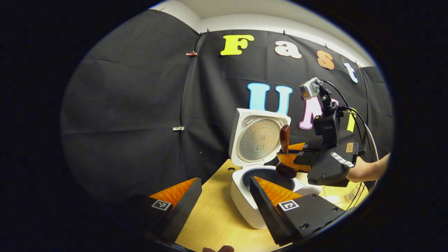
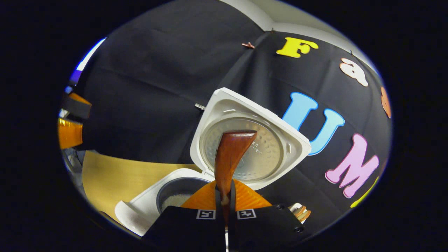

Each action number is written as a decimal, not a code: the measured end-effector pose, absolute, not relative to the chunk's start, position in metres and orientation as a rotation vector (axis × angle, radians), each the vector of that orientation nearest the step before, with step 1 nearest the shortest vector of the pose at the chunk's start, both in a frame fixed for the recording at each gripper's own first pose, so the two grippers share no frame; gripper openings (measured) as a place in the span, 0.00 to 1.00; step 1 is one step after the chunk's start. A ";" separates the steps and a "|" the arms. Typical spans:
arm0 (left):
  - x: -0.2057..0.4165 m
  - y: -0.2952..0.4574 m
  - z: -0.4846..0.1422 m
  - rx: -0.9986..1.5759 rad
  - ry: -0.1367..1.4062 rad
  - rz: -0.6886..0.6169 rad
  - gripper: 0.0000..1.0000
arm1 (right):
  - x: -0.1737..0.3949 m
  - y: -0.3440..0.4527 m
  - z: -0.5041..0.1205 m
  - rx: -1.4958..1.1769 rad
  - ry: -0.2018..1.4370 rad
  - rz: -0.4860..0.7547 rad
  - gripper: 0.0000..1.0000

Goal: Close the left gripper, press the button to open the rice cooker; take a wooden spoon from the chopstick holder with the right hand, scoop a spoonful of rice and pour it into the rice cooker, then put the wooden spoon back into the chopstick holder.

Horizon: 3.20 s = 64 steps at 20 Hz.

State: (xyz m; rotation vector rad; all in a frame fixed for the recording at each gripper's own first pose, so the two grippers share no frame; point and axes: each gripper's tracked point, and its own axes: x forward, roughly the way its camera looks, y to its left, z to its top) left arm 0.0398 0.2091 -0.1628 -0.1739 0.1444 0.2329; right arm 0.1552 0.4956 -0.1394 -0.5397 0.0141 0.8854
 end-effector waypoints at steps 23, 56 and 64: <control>0.048 0.144 -0.122 -0.149 0.080 0.141 0.95 | 0.198 0.273 -0.043 0.775 0.292 0.490 0.07; 0.083 0.047 -0.049 -0.095 0.025 0.176 0.96 | 0.169 -0.112 -0.348 0.457 0.545 -0.028 0.08; 0.087 0.050 -0.044 -0.102 0.008 0.167 0.95 | 0.146 -0.133 -0.342 0.458 0.566 -0.087 0.63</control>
